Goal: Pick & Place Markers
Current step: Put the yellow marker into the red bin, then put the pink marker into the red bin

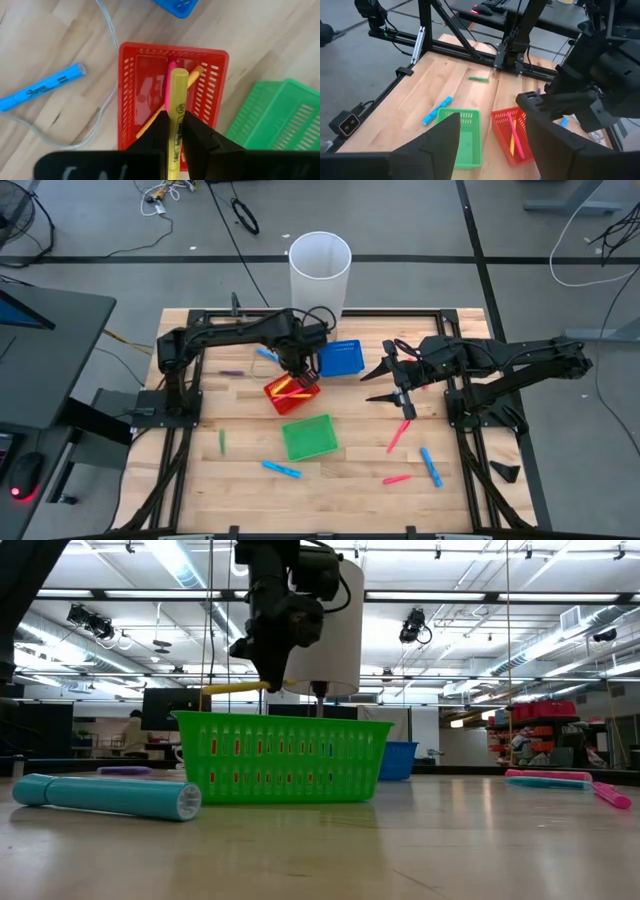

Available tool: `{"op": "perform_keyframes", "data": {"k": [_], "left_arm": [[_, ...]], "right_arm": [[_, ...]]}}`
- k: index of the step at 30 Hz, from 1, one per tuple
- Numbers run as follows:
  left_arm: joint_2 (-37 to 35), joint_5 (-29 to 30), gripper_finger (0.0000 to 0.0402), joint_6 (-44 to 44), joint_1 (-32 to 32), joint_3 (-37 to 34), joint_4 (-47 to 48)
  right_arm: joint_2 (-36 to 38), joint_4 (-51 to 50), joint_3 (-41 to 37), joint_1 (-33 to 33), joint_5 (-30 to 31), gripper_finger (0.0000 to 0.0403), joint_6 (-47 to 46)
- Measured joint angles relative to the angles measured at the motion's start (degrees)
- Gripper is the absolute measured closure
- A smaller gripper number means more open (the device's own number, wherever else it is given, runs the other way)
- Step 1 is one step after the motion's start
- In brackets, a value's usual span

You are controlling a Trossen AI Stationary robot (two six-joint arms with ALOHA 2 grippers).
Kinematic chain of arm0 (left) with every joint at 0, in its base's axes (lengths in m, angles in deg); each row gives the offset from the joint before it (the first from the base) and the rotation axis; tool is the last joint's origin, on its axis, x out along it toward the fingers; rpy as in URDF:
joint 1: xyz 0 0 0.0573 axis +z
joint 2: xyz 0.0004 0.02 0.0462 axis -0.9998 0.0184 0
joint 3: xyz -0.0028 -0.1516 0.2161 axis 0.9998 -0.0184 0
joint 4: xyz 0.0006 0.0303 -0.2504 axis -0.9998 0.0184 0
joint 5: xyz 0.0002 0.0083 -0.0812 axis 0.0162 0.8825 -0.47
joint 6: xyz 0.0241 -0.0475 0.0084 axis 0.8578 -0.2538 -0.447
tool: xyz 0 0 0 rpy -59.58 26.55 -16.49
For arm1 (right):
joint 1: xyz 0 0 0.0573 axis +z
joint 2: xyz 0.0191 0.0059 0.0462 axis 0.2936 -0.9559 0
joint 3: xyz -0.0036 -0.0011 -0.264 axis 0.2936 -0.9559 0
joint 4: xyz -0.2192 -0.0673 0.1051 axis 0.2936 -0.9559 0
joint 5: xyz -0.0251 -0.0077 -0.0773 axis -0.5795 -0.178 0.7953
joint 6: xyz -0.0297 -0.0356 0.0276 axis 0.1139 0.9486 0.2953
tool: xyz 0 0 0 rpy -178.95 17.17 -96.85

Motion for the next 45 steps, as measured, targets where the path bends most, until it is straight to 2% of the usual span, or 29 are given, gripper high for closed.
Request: {"op": "perform_keyframes", "data": {"k": [9, 17, 25, 27, 31, 36, 40, 45], "left_arm": [[-0.04, 4.42, 0.037, -0.19, -3.01, -1.47, -0.4], [-0.04, 11.61, 0.037, -0.59, -5.72, -6.41, -7.43], [0.52, 11.72, 0.037, -0.85, -5.56, -7.34, -8.59], [0.52, 11.58, 0.0355, -0.86, -5.39, -7.34, -8.42], [0.52, 10.49, 0.0292, -1.04, -5.31, -7.34, -8.45], [0.52, 10.42, 0.023, -1.05, -5.44, -7.34, -8.45], [0.52, 8.19, 0.0204, -1.02, -5.42, -7.34, -8.44], [0.52, 5.94, 0.0198, -0.94, -5.49, -7.34, -8.71]], "right_arm": [[0.0, -0.19, 0.0, 0.0, 0.02, 0.0175, 0.47], [0.0, 0.3, 0.0, 0.0, 0.0, 0.0175, 1.63], [0.0, 2.02, 0.0, 0.0, 0.0, 0.0175, -0.8], [0.0, 1.99, 0.0, 0.02, -0.16, 0.0175, -1.46], [0.0, 2.01, 0.0, 0.02, -2.79, 0.0175, -1.46], [0.0, 2.01, 0.0, 0.02, -3.04, 0.0175, -1.44], [0.0, 2.01, 0.0, 0.02, -3.03, 0.0175, -1.44], [0.0, 1.99, 0.0, 0.02, -2.94, 0.0175, -1.32]]}}
